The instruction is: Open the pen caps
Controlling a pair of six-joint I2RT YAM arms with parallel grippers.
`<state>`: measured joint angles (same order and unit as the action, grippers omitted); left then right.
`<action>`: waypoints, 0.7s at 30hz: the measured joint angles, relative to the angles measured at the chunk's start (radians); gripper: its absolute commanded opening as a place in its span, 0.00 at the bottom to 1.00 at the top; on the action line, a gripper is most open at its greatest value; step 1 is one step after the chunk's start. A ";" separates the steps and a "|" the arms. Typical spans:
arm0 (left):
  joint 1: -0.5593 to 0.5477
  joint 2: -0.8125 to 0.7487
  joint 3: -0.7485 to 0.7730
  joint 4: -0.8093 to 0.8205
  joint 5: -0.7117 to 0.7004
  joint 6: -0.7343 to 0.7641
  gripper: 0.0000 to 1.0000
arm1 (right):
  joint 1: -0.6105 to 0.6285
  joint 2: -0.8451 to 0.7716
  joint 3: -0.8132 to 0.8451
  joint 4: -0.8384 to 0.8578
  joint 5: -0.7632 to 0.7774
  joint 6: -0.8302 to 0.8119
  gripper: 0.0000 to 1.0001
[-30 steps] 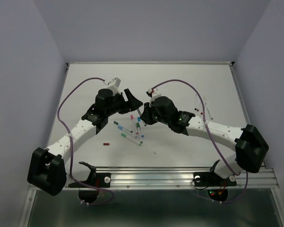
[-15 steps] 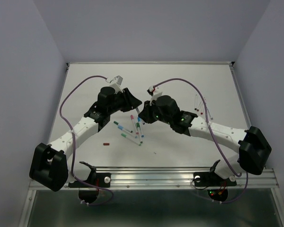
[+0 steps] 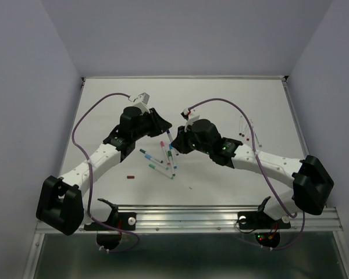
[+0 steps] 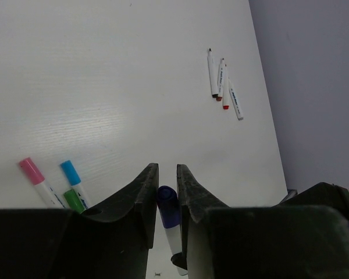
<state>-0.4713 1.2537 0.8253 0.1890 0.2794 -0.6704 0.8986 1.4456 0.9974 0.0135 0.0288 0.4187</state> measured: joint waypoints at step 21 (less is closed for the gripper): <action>-0.019 -0.006 0.002 0.003 -0.016 -0.008 0.00 | 0.000 -0.007 0.000 -0.002 0.014 -0.006 0.01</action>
<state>-0.4900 1.2476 0.8272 0.1921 0.2634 -0.6785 0.8986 1.4387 0.9977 0.0113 0.0425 0.4129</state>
